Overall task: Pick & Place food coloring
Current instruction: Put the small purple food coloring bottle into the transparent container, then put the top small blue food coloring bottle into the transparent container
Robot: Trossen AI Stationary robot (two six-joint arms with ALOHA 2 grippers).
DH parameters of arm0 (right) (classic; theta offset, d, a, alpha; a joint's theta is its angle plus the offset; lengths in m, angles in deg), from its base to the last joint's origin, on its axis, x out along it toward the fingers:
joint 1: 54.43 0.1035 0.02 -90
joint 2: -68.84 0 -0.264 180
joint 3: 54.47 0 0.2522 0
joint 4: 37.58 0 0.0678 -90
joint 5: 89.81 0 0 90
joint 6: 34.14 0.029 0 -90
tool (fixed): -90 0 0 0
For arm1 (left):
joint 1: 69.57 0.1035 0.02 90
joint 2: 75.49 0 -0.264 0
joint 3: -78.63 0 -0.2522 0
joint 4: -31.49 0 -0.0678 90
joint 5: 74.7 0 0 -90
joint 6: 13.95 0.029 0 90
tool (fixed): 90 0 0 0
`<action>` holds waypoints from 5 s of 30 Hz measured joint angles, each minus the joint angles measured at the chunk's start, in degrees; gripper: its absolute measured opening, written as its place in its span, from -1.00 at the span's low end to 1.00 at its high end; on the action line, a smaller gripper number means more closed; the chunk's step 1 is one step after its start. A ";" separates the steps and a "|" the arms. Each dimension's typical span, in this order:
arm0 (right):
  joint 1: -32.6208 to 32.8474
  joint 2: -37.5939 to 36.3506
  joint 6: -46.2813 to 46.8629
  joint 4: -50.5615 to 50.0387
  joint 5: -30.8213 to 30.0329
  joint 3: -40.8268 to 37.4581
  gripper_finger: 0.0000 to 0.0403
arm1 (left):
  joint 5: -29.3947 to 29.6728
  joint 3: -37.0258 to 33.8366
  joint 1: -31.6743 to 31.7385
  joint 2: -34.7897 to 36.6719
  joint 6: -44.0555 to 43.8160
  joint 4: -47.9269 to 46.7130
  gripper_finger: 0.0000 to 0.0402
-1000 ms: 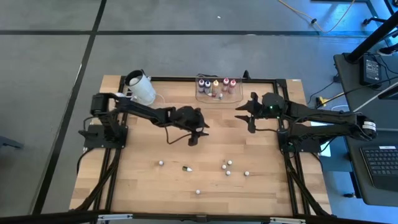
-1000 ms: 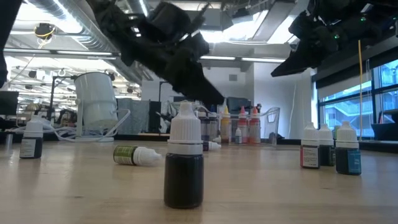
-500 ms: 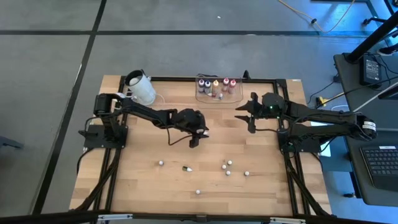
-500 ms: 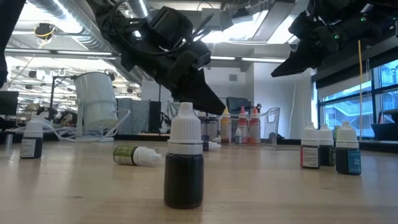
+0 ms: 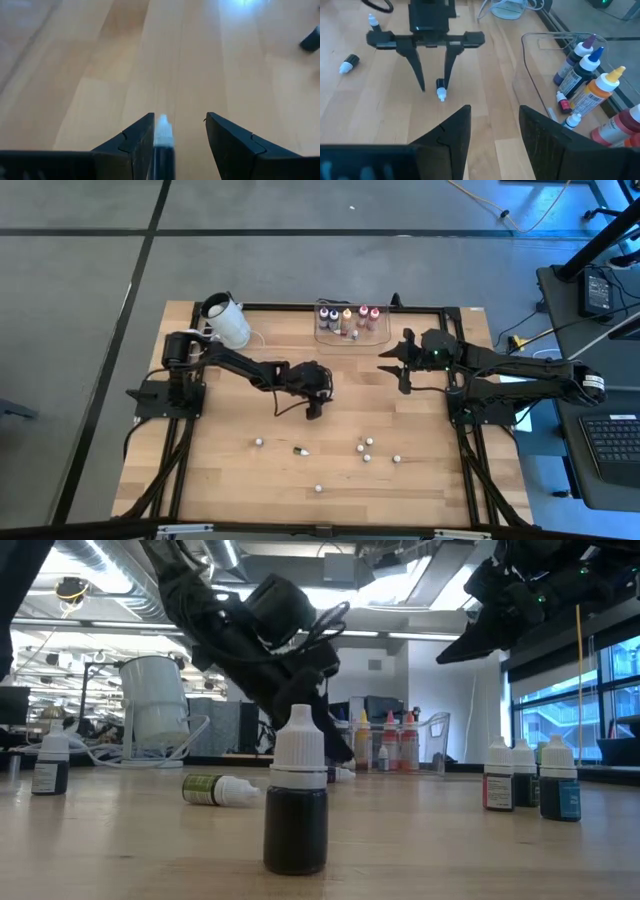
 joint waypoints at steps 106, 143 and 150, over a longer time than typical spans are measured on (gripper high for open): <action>-0.20 9.38 -2.97 4.59 -0.02 -0.04 -0.16 | 6.47 38.03 19.24 -9.33 -6.84 -56.06 -0.61; -0.20 9.35 -2.73 6.25 0.02 0.00 -0.16 | 4.66 43.99 17.85 -11.20 -17.85 -52.49 -0.51; -0.20 9.35 -2.58 5.96 0.02 0.00 -0.16 | 5.14 44.02 17.79 -13.15 -20.46 -51.55 -0.53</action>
